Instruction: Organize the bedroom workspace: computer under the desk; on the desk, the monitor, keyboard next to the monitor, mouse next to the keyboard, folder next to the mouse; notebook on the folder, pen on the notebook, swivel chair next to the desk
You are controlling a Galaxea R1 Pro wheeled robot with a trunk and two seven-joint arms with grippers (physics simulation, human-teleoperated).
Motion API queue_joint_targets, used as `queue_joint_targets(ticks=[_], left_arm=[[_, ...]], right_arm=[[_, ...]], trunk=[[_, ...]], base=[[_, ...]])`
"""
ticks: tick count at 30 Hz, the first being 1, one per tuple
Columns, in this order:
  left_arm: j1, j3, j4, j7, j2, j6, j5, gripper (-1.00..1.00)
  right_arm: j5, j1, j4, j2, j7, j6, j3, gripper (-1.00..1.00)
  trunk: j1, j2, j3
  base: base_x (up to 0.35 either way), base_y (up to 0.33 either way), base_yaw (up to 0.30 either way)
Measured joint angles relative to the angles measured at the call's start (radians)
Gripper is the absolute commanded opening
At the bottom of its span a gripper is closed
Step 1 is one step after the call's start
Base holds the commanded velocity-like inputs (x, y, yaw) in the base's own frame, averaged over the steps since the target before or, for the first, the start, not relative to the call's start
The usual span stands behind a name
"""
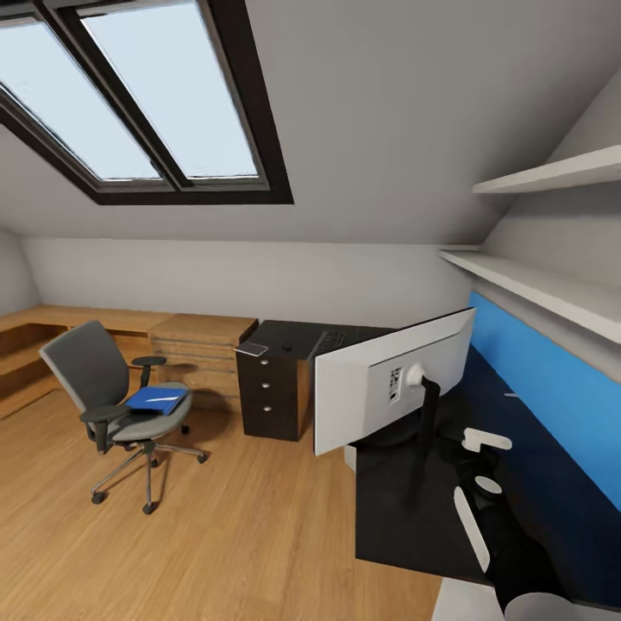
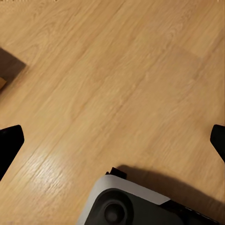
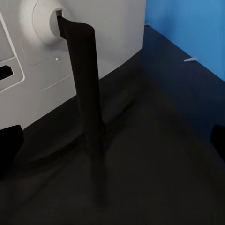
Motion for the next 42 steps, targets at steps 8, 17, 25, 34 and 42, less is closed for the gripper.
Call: queue_joint_targets(ticks=[8, 17, 25, 34, 42], left_arm=[[0.000, -0.005, -0.008, -0.001, -0.022, -0.023, -0.006, 1.00], [0.000, -0.004, -0.445, 0.010, -0.036, 0.330, -0.136, 1.00], [0.000, -0.006, -0.761, 0.009, -0.038, 0.642, -0.141, 1.00], [0.000, -0.012, -1.015, 0.009, -0.101, 0.884, -0.133, 1.00], [0.000, -0.012, -1.156, 0.007, -0.148, 1.012, -0.128, 1.00]], right_arm=[[0.000, 0.000, 0.001, 0.000, 0.001, -0.001, -0.001, 1.00], [0.006, -0.002, 0.186, -0.004, -0.003, -0.130, 0.021, 1.00], [0.011, -0.051, 0.403, -0.009, -0.006, -0.217, 0.025, 1.00], [0.013, -0.209, 0.668, -0.037, -0.007, -0.312, 0.027, 1.00], [0.014, -0.333, 0.745, -0.072, -0.007, -0.324, 0.028, 1.00]], trunk=[[0.000, 0.000, 0.000], [0.000, 0.000, 0.000], [0.000, 0.000, 0.000], [0.000, 0.000, 0.000], [0.000, 0.000, 0.000]], base=[[-0.004, -0.004, 0.001], [0.000, 0.000, 0.000], [0.000, 0.000, 0.000], [0.000, 0.000, 0.000], [0.000, 0.000, 0.000]])
